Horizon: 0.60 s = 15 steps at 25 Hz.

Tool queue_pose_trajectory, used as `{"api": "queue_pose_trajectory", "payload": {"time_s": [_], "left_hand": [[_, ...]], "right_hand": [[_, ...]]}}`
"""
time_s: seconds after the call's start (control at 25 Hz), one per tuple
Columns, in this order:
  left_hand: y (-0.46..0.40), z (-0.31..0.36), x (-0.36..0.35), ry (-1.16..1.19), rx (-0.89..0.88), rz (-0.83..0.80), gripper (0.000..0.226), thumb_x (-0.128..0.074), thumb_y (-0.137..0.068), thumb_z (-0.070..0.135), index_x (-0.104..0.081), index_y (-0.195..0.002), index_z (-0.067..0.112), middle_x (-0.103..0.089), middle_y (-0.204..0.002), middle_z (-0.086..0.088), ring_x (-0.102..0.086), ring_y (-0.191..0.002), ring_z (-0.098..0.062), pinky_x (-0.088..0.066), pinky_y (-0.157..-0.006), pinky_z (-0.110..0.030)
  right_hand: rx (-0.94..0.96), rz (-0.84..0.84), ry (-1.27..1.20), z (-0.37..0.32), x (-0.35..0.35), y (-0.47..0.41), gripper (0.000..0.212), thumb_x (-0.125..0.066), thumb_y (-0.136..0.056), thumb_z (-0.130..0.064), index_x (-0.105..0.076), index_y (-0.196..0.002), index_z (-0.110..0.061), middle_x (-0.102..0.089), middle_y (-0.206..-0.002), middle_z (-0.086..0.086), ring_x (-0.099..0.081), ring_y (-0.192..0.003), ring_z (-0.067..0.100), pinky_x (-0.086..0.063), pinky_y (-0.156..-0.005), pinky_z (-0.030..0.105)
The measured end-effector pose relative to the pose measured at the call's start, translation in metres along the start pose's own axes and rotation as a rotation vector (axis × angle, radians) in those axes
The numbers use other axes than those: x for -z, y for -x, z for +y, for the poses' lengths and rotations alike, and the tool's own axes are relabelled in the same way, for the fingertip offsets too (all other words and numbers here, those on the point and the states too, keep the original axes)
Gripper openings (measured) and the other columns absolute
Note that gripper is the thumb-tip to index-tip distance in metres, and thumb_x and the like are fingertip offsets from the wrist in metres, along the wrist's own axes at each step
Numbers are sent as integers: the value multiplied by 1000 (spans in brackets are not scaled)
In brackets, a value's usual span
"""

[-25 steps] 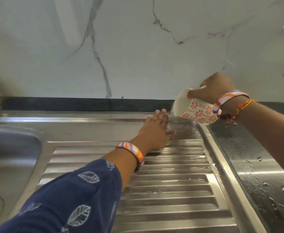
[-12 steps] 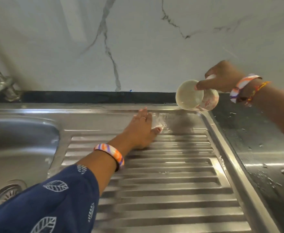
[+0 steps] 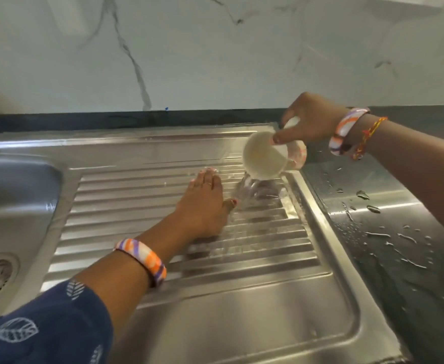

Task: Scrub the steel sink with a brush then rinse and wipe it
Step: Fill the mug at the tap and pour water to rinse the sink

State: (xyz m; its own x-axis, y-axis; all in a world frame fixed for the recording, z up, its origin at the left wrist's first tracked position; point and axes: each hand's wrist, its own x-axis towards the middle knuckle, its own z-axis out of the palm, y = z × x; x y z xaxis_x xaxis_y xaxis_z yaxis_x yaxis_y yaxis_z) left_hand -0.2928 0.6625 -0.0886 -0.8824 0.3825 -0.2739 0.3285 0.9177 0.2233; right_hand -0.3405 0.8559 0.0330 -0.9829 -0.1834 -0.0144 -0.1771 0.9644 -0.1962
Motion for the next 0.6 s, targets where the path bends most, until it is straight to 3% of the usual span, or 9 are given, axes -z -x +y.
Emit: {"api": "queue_pose_trajectory", "payload": {"time_s": [0.08, 0.16, 0.24, 0.32, 0.48, 0.6], "left_hand": [[-2, 16, 0, 11, -68, 58, 69, -26, -100, 43, 1, -151, 4, 9, -158, -14, 10, -147, -26, 1, -121, -38], [-4, 33, -2, 13, -169, 70, 70, -27, -100, 43, 2, -151, 4, 8, -158, -13, 11, -147, -26, 3, -121, -36], [-2, 46, -10, -11, -238, 49, 71, -28, -100, 42, 4, -150, 2, 9, -158, -15, 12, -146, -27, 5, -119, -36], [4, 46, -21, -37, -261, 33, 71, -26, -100, 43, 3, -150, 2, 10, -157, -17, 13, -146, -29, 6, -119, -38], [21, 20, -33, -33, -197, 47, 72, -21, -99, 48, 3, -151, 5, 14, -157, -16, 16, -145, -28, 8, -118, -38], [42, -14, -32, -45, -140, 83, 72, -20, -99, 49, 2, -150, 4, 13, -157, -17, 15, -146, -28, 8, -118, -38]], "right_hand": [[-77, 11, -118, -2, 6, 1, 33, -68, -81, -30, -61, -64, -4, -54, -64, 15, -49, -69, 30, -38, -58, 30], [-88, 28, -108, -1, 7, 0, 37, -68, -81, -31, -53, -56, -8, -42, -56, 7, -40, -62, 22, -30, -53, 28], [-40, 56, 49, -1, 3, 2, 29, -68, -79, -35, -67, -73, -6, -50, -65, 7, -46, -69, 23, -32, -58, 26], [-3, 95, 231, -7, -1, 11, 40, -66, -77, -44, -72, -95, -9, -53, -70, 4, -50, -70, 23, -35, -62, 23], [32, 107, 430, -37, -6, 38, 43, -56, -79, -60, -68, -87, -19, -39, -55, -9, -42, -53, 15, -23, -48, 15], [113, 111, 495, -79, -15, 53, 47, -52, -78, -65, -66, -98, -26, -51, -74, -6, -43, -71, 16, -29, -60, 20]]}}
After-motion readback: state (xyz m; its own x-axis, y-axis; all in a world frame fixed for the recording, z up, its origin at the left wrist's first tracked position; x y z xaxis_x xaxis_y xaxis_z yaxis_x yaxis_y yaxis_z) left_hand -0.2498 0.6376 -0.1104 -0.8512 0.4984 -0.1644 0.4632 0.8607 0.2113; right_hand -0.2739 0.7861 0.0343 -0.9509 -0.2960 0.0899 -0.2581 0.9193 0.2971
